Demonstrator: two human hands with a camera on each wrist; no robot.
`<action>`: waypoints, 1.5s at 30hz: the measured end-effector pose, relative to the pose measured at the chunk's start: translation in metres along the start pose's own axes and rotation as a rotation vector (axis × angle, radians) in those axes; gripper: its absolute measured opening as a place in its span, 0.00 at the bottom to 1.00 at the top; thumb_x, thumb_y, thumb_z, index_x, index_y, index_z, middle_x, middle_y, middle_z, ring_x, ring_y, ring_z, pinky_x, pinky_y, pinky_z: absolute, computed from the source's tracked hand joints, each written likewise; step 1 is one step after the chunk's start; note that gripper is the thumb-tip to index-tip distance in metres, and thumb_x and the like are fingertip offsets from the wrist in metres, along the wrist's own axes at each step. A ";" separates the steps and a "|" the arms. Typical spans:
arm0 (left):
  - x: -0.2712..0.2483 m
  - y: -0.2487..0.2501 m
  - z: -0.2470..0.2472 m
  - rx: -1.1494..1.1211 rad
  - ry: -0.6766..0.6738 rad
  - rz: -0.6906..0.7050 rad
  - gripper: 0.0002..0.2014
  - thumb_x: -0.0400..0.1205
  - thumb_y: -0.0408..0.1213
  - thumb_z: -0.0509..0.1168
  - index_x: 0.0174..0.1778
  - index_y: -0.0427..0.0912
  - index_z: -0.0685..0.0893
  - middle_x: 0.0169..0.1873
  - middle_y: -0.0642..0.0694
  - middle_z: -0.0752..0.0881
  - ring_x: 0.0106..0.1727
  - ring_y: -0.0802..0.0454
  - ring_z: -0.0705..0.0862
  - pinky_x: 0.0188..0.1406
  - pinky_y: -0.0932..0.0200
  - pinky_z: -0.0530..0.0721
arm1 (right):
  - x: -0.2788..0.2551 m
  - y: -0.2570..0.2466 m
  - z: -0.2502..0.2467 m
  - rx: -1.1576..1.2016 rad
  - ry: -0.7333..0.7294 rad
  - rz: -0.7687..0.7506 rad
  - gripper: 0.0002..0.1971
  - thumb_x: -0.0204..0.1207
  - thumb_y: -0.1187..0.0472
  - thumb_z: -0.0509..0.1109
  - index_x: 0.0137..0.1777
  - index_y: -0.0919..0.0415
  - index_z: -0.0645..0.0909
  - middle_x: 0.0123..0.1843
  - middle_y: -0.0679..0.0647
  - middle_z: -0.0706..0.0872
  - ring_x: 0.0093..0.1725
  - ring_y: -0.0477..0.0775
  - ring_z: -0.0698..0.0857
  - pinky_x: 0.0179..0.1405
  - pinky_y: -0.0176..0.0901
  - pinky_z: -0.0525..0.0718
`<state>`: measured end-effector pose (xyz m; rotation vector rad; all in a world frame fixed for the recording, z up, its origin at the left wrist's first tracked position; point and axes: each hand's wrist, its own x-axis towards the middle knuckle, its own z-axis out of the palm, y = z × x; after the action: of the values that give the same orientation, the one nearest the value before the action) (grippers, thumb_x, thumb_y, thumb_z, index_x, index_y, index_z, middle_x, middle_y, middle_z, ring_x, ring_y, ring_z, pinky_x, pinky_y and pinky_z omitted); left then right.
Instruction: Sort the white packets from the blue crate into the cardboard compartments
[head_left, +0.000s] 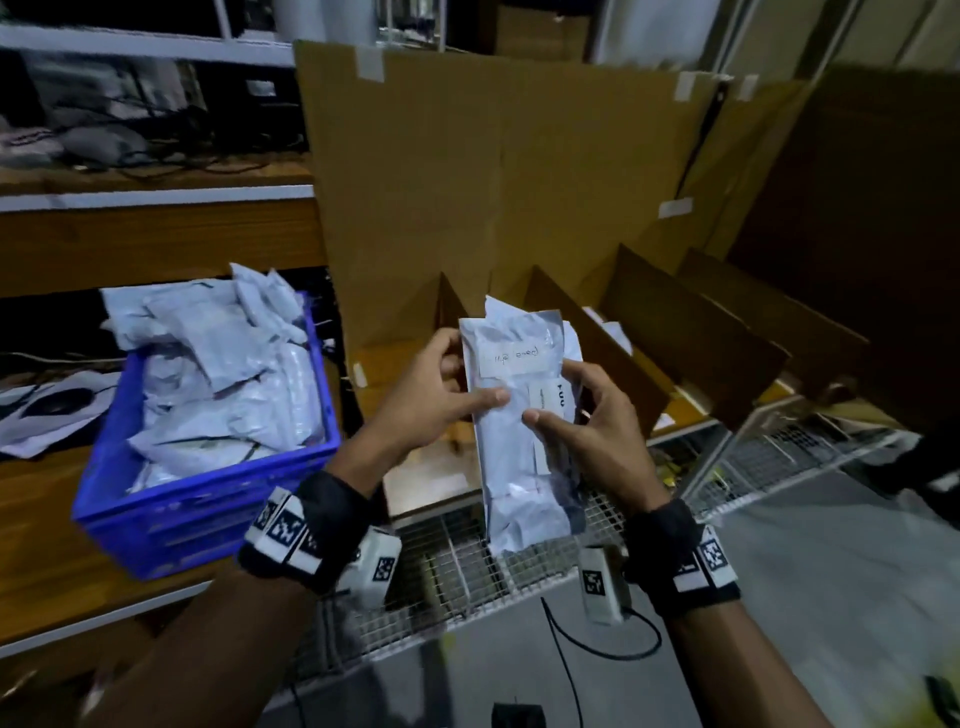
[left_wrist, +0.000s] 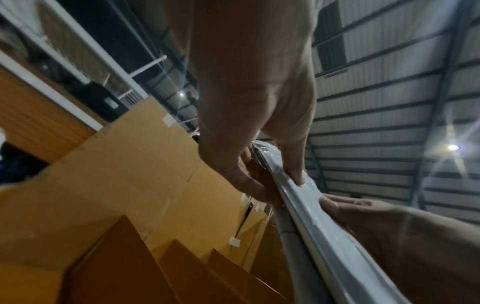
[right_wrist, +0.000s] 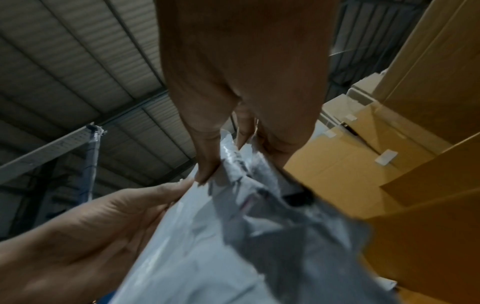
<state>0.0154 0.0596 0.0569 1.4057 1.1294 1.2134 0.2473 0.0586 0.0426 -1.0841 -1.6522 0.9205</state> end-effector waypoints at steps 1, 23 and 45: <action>0.005 -0.002 0.018 0.005 -0.014 -0.001 0.33 0.75 0.35 0.85 0.74 0.49 0.78 0.65 0.48 0.92 0.63 0.48 0.93 0.54 0.45 0.94 | -0.003 0.007 -0.015 -0.015 0.012 0.000 0.32 0.73 0.54 0.88 0.75 0.48 0.81 0.69 0.43 0.87 0.67 0.45 0.88 0.63 0.55 0.92; 0.245 -0.003 0.200 -0.140 0.301 -0.033 0.18 0.89 0.37 0.72 0.72 0.47 0.77 0.61 0.52 0.89 0.58 0.55 0.92 0.56 0.49 0.94 | 0.090 0.115 -0.275 -0.078 0.178 0.095 0.33 0.84 0.80 0.66 0.85 0.52 0.73 0.83 0.41 0.76 0.74 0.24 0.77 0.66 0.28 0.84; 0.553 -0.075 0.348 0.027 0.372 -0.319 0.13 0.89 0.32 0.71 0.66 0.42 0.77 0.64 0.45 0.87 0.64 0.46 0.89 0.63 0.43 0.91 | 0.334 0.238 -0.496 -0.091 0.034 0.252 0.32 0.85 0.78 0.66 0.85 0.52 0.72 0.81 0.45 0.76 0.72 0.41 0.82 0.51 0.28 0.88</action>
<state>0.4051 0.5885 0.0314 0.9900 1.5640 1.2562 0.7166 0.4986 0.0678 -1.3858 -1.5655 0.9883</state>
